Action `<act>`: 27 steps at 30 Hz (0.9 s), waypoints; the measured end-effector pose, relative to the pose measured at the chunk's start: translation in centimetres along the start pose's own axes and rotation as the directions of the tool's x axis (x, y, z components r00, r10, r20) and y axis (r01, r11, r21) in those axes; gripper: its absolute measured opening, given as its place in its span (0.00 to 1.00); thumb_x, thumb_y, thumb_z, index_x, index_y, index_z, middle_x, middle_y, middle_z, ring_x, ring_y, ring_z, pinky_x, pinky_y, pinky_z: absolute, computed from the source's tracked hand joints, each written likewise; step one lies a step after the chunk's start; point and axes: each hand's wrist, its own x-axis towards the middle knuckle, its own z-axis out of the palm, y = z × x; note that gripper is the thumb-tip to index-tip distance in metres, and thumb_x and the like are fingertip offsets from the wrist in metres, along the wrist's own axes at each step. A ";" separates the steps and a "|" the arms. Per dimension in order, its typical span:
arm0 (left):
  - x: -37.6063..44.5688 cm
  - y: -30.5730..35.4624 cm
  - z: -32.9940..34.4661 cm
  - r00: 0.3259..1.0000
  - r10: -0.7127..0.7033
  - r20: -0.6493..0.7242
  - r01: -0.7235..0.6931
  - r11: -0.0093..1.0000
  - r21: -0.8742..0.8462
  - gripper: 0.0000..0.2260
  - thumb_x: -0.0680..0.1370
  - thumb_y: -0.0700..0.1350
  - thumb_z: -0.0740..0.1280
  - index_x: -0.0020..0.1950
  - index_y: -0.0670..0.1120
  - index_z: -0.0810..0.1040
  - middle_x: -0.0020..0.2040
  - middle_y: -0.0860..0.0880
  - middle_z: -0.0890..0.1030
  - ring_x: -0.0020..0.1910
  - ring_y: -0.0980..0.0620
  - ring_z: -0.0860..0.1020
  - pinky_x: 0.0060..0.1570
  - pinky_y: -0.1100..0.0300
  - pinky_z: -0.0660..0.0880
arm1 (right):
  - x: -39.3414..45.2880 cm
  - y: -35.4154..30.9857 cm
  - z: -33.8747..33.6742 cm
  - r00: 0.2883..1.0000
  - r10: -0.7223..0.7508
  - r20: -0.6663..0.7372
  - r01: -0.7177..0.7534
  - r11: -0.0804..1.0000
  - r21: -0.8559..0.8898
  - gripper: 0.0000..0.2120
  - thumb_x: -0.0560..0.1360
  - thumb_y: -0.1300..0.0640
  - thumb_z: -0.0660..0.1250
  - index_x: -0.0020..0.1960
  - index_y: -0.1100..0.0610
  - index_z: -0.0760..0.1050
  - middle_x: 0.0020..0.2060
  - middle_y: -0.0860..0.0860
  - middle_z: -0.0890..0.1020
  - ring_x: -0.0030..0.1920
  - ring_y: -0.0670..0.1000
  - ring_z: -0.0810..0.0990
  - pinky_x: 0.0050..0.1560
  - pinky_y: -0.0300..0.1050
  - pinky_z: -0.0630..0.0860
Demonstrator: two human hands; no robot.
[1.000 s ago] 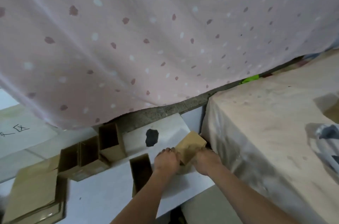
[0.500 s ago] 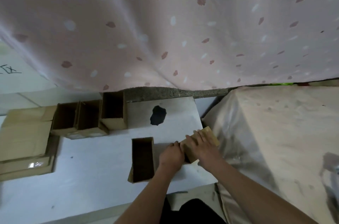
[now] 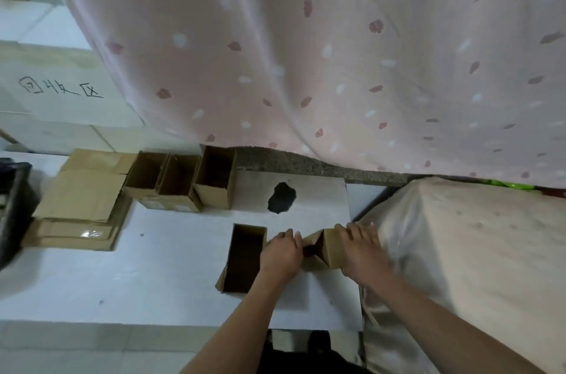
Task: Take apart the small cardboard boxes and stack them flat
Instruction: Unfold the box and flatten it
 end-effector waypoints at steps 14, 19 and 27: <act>-0.3 2.1 -1.6 0.894 -0.445 0.050 0.415 0.781 -0.466 0.17 0.87 0.43 0.49 0.72 0.42 0.68 0.70 0.40 0.72 0.69 0.40 0.71 0.67 0.49 0.67 | -1.0 3.2 1.0 0.986 0.047 0.162 -0.163 0.516 0.841 0.54 0.60 0.56 0.83 0.76 0.43 0.54 0.63 0.49 0.69 0.59 0.50 0.71 0.55 0.45 0.76; -0.9 2.0 -0.1 0.807 -0.570 0.155 0.512 0.545 -0.664 0.22 0.86 0.53 0.49 0.71 0.40 0.70 0.57 0.42 0.75 0.56 0.45 0.73 0.62 0.51 0.68 | -2.1 2.4 2.6 0.978 -0.049 0.201 -0.166 0.391 0.905 0.53 0.62 0.62 0.81 0.75 0.40 0.53 0.65 0.49 0.71 0.65 0.52 0.72 0.63 0.52 0.77; -2.5 2.8 2.6 0.794 -0.551 0.256 0.562 0.503 -0.657 0.24 0.86 0.56 0.47 0.66 0.42 0.73 0.59 0.41 0.77 0.57 0.46 0.75 0.59 0.52 0.70 | -2.6 2.5 4.2 0.952 0.022 0.307 -0.288 0.412 0.864 0.46 0.72 0.72 0.66 0.80 0.44 0.50 0.62 0.53 0.77 0.56 0.55 0.79 0.55 0.51 0.80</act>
